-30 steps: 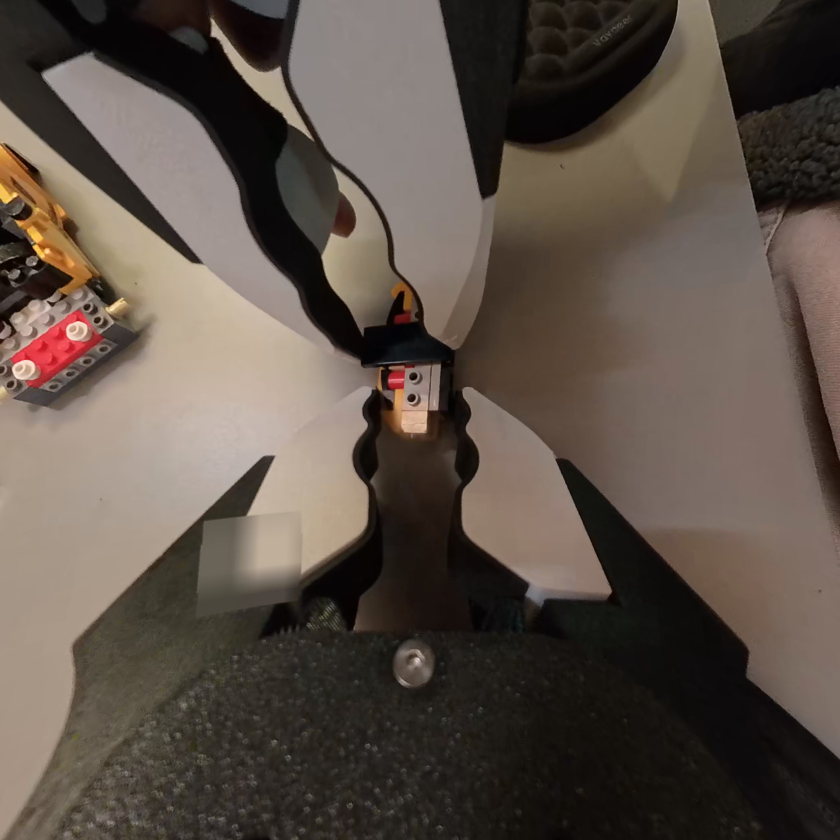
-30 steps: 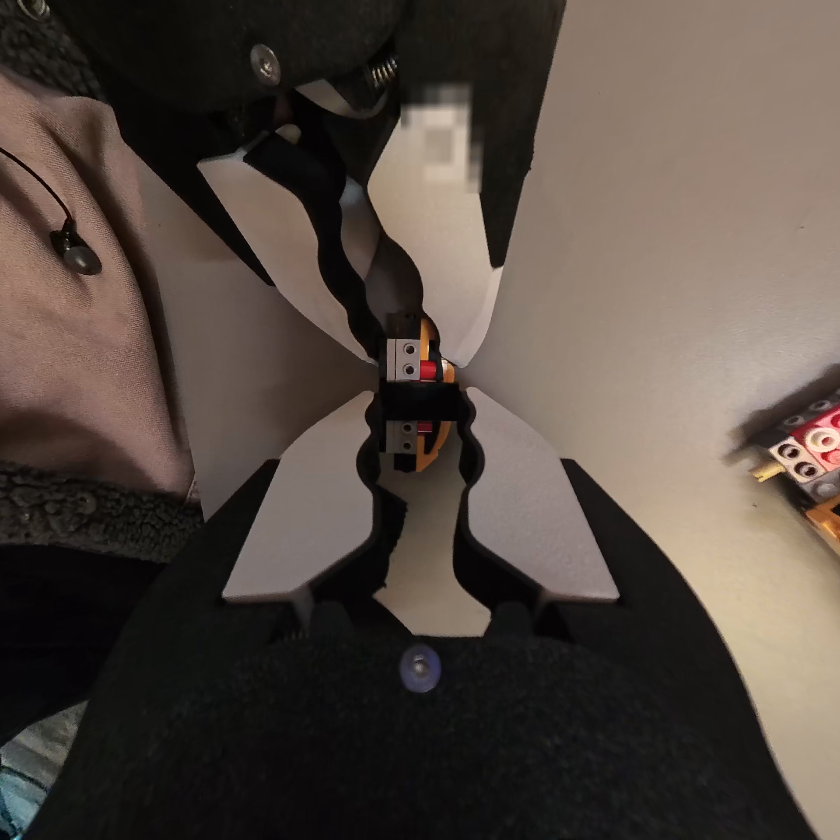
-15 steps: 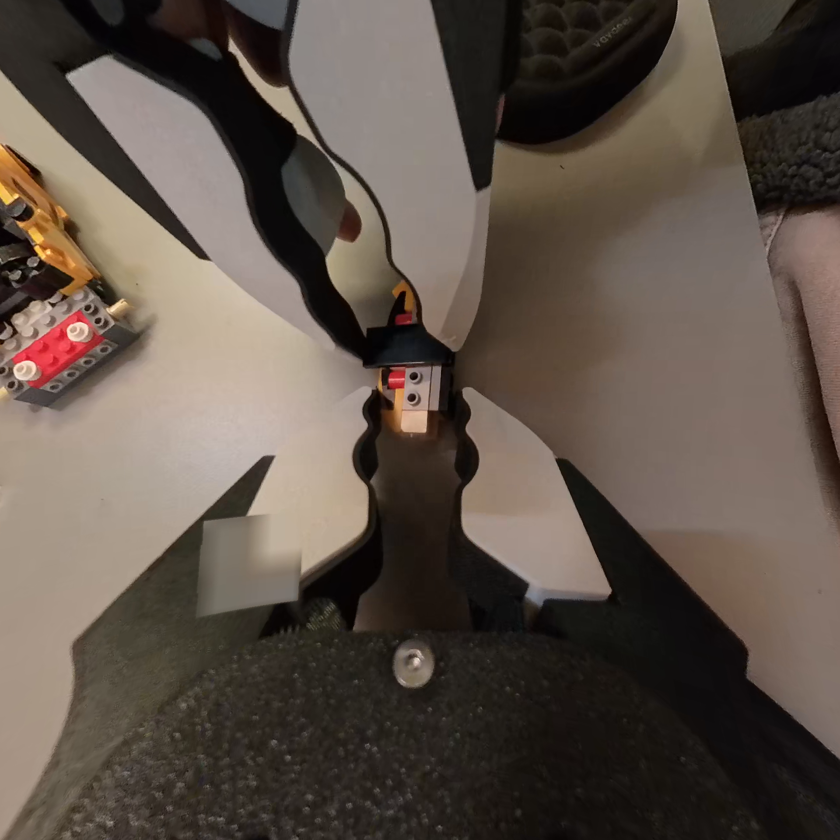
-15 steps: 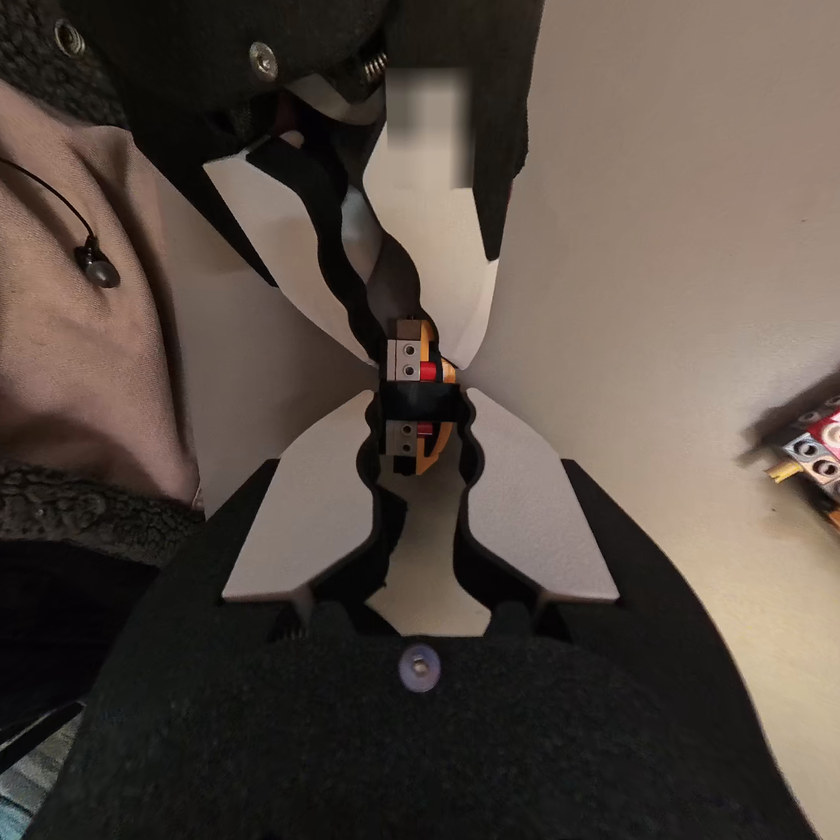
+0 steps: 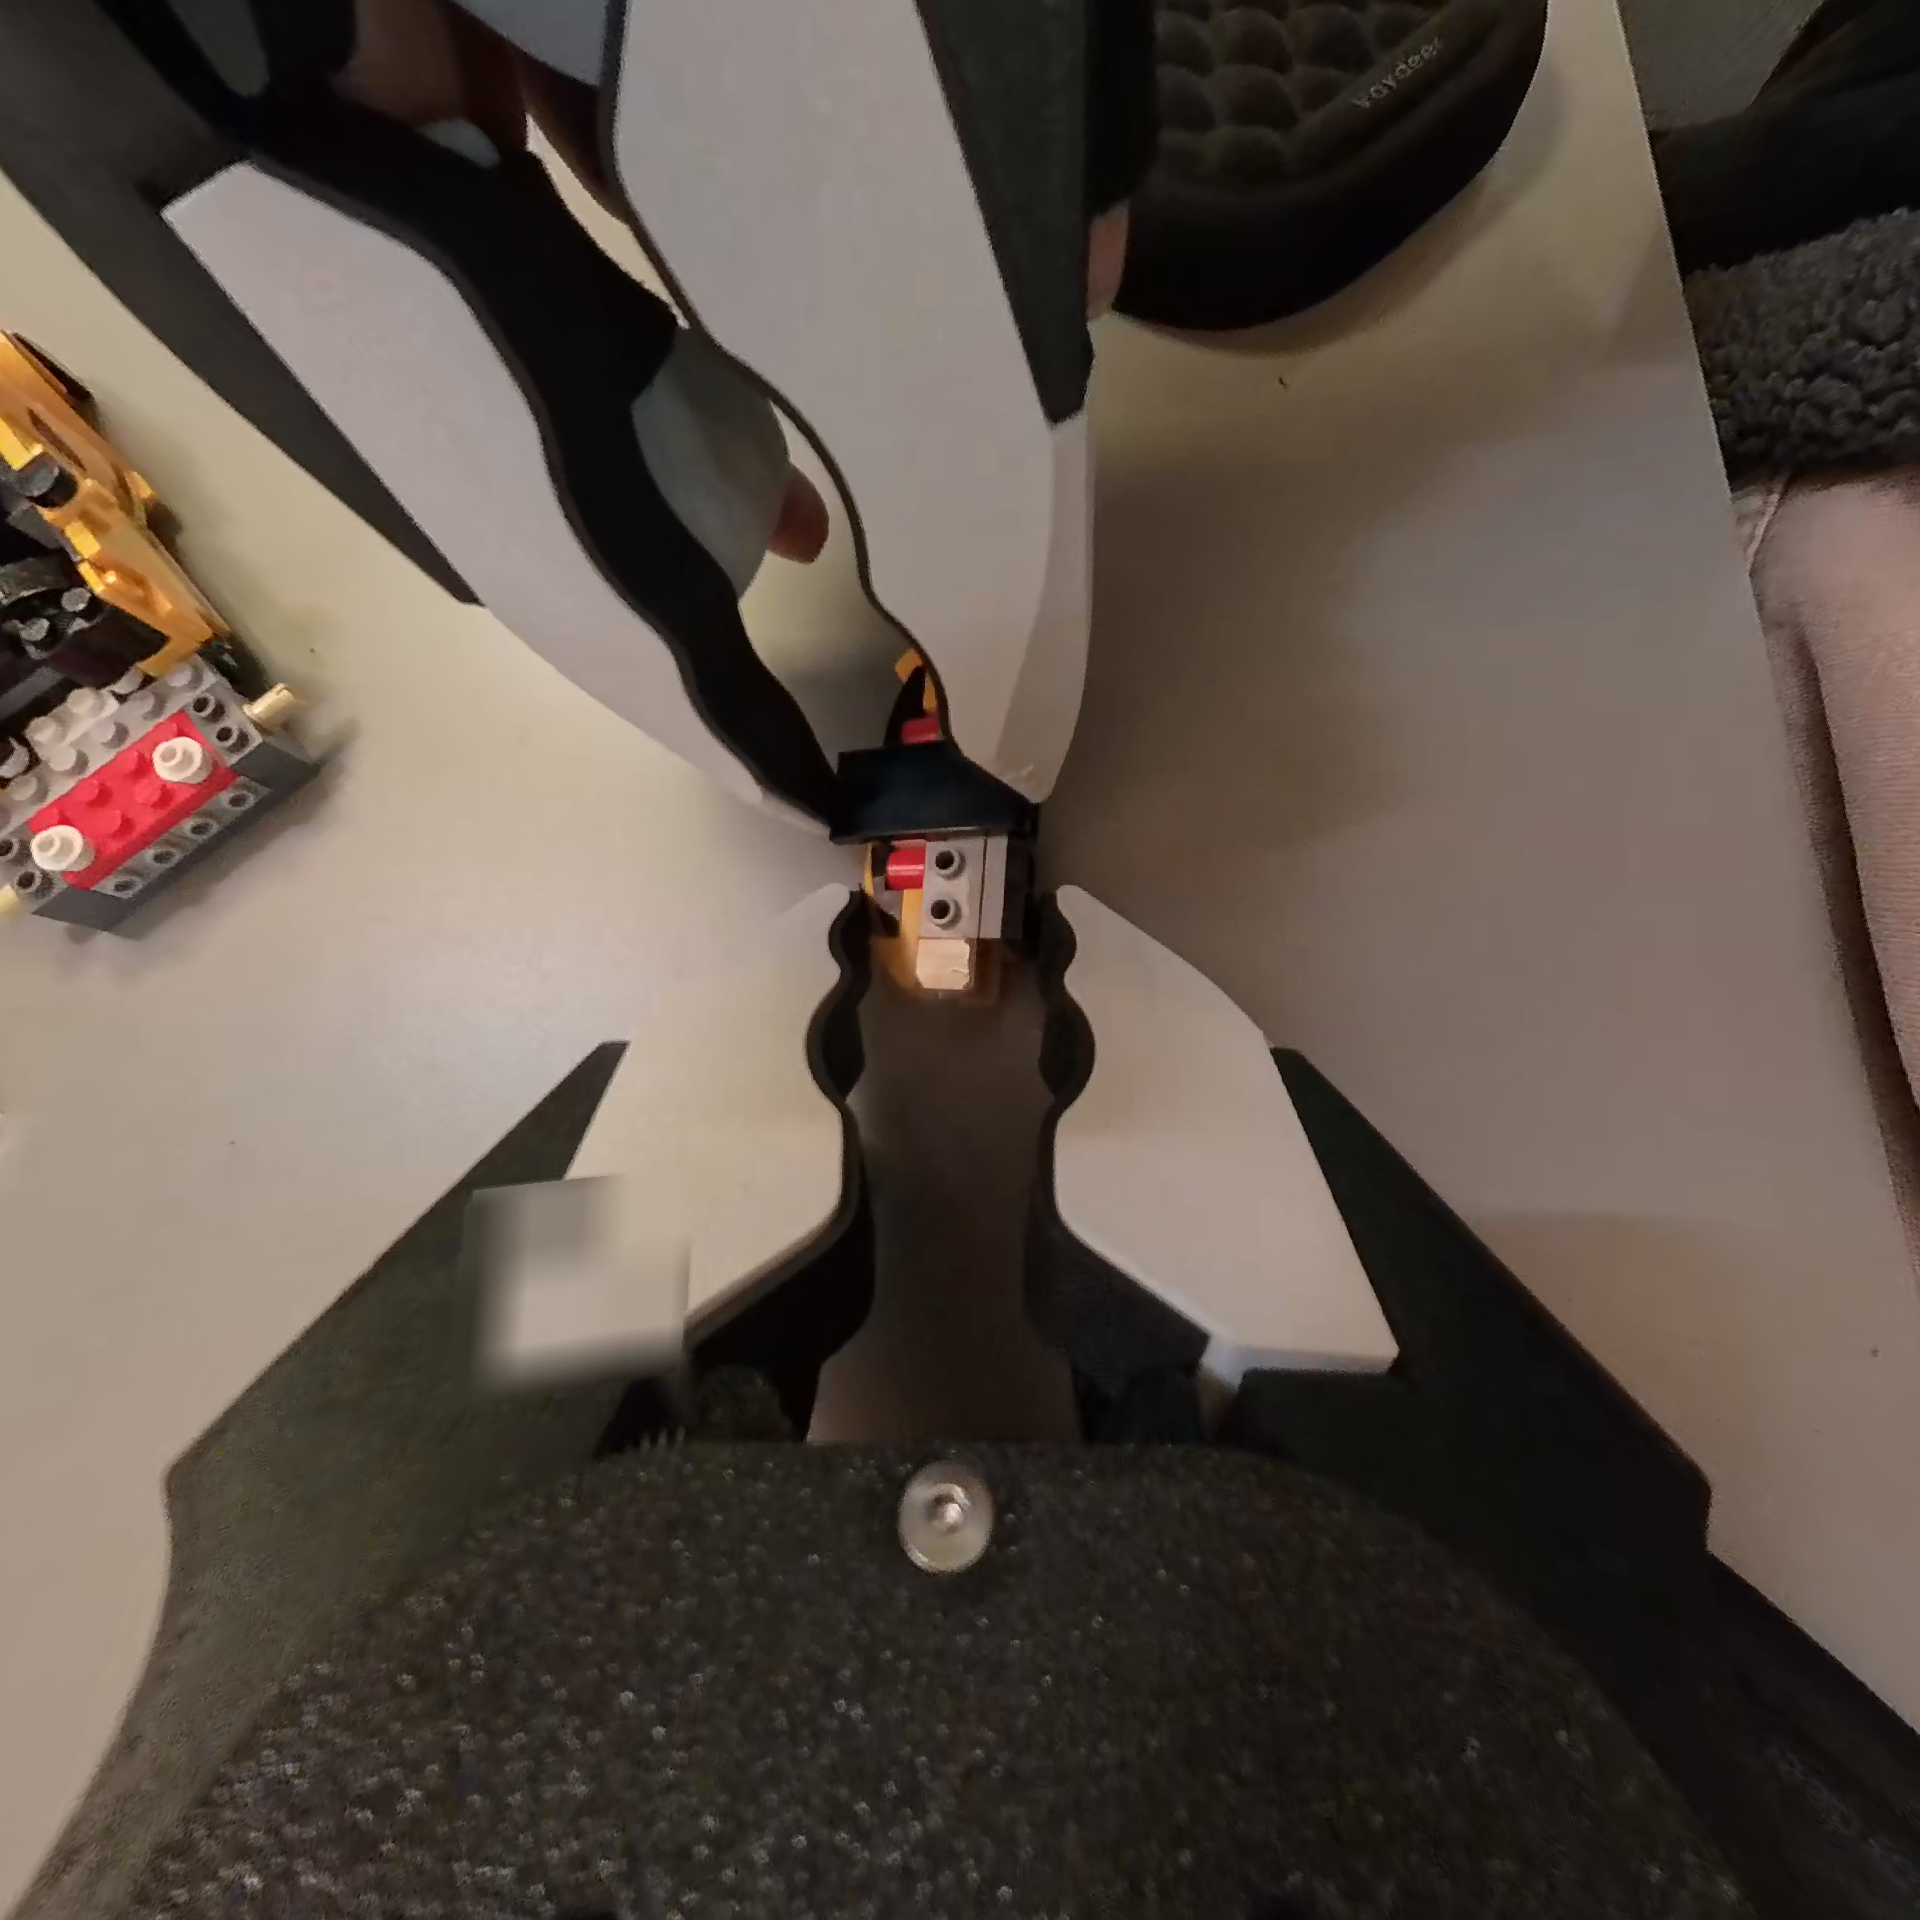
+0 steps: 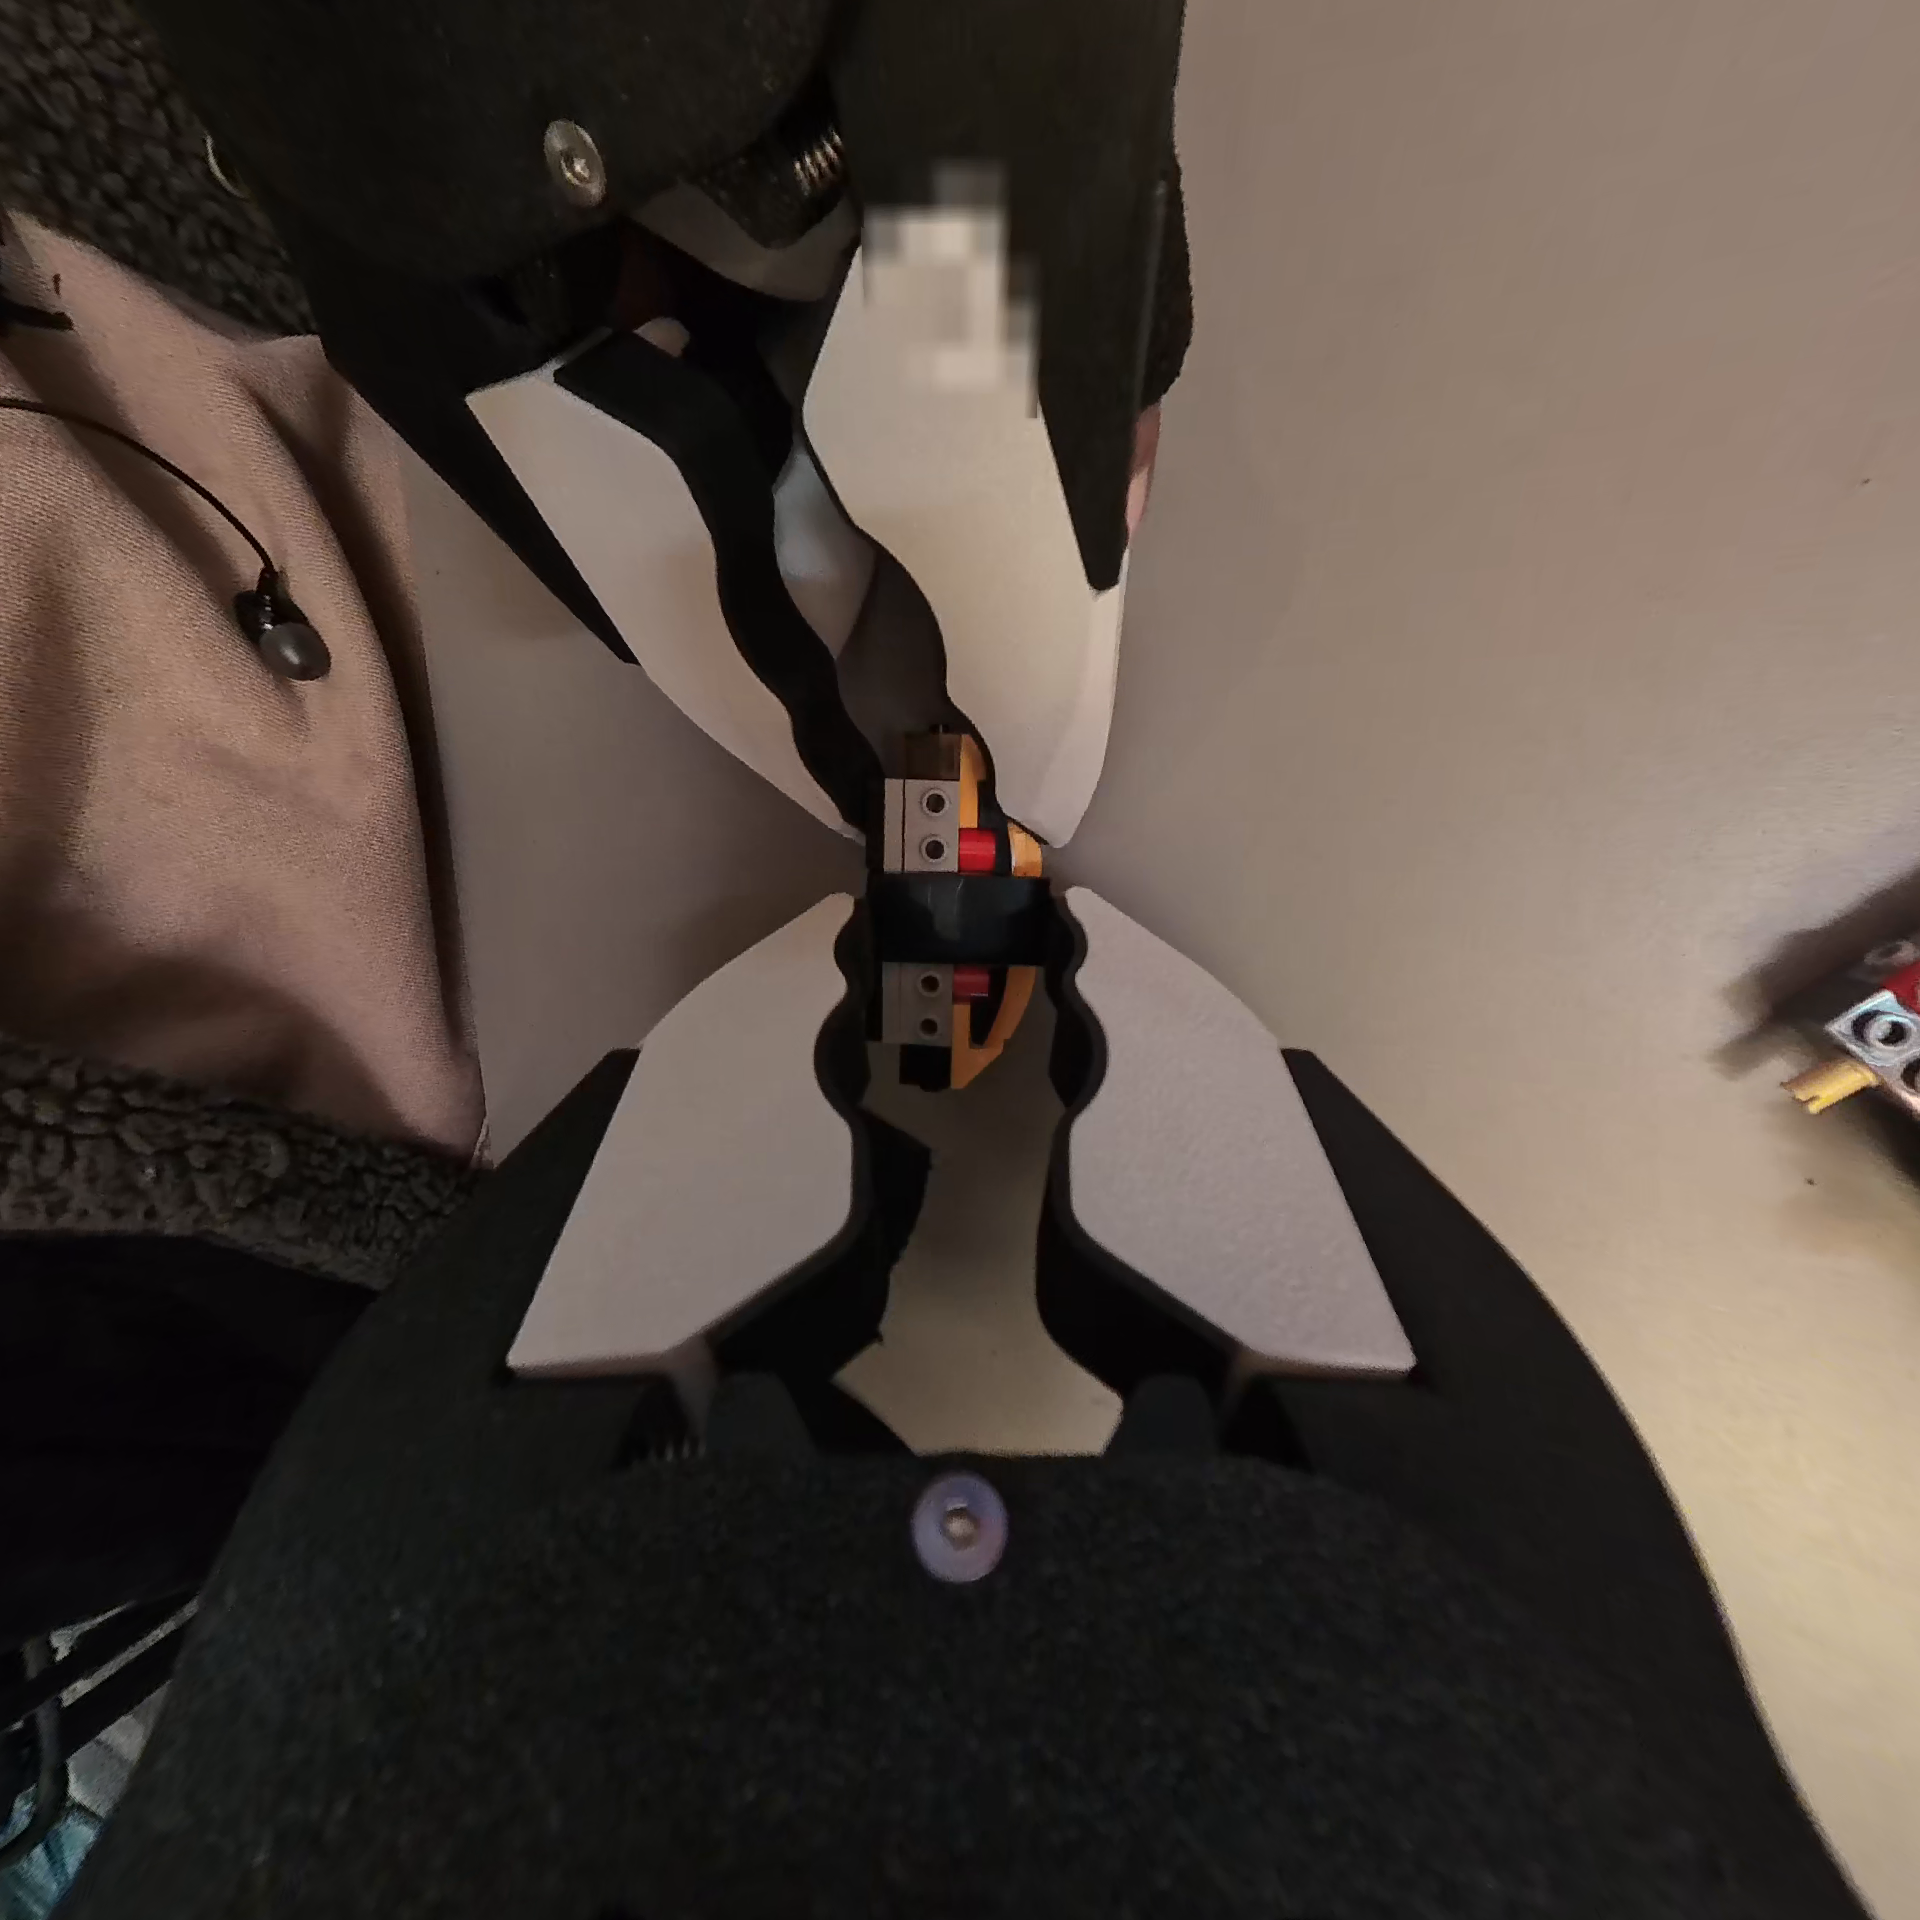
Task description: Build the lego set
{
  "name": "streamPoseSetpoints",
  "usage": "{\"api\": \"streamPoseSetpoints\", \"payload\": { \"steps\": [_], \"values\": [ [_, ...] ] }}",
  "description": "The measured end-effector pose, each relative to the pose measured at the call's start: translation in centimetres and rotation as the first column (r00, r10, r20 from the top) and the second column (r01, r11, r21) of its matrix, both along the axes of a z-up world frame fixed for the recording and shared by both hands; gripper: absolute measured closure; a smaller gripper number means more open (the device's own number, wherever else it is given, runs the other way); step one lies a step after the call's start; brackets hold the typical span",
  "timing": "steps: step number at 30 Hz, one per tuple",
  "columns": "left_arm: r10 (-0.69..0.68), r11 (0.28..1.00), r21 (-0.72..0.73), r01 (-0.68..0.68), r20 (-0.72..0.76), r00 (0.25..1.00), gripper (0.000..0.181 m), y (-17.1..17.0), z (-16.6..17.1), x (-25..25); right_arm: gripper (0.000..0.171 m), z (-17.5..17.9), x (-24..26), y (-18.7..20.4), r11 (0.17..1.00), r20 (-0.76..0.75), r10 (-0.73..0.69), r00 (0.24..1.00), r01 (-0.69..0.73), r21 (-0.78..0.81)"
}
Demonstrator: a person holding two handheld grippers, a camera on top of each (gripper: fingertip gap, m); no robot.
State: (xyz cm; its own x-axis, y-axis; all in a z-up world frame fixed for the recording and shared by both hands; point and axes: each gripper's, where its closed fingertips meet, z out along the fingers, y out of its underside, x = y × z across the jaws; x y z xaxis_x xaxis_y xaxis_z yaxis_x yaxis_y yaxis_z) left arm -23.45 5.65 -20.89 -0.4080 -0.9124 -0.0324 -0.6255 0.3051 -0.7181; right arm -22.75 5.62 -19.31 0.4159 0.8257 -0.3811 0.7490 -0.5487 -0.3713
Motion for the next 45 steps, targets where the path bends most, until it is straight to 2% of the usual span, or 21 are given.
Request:
{"api": "streamPoseSetpoints", "payload": {
  "steps": [18,24,30,35,40,45],
  "values": [
    [-0.005,1.0,0.004,0.005,0.005,1.0,0.15,-0.1,0.0,-0.1,0.139,0.1,-0.1,0.0,1.0,-0.024,-0.008,1.0,0.008,0.001],
    [-0.007,1.0,0.012,0.007,0.01,1.0,0.15,-0.1,0.0,-0.1,0.139,0.2,-0.1,0.1,0.999,-0.051,-0.006,0.999,0.009,0.053],
    [-0.007,1.0,0.03,0.006,0.022,1.0,0.15,0.0,0.1,0.0,0.127,1.3,1.0,0.1,0.989,-0.144,-0.074,0.987,0.091,0.115],
    [-0.013,0.994,0.11,0.006,0.067,0.998,0.15,0.5,0.3,0.1,0.125,1.7,2.0,0.3,0.965,-0.236,-0.131,0.963,0.179,0.192],
    [0.014,0.974,0.223,-0.043,0.127,0.992,0.15,1.9,0.6,0.8,0.125,2.2,2.7,0.8,0.937,-0.326,-0.126,0.937,0.221,0.272],
    [-0.001,0.904,0.419,-0.082,0.195,0.981,0.15,3.3,1.0,1.6,0.123,2.2,3.6,1.5,0.92,-0.365,-0.084,0.927,0.212,0.329]
  ]
}}
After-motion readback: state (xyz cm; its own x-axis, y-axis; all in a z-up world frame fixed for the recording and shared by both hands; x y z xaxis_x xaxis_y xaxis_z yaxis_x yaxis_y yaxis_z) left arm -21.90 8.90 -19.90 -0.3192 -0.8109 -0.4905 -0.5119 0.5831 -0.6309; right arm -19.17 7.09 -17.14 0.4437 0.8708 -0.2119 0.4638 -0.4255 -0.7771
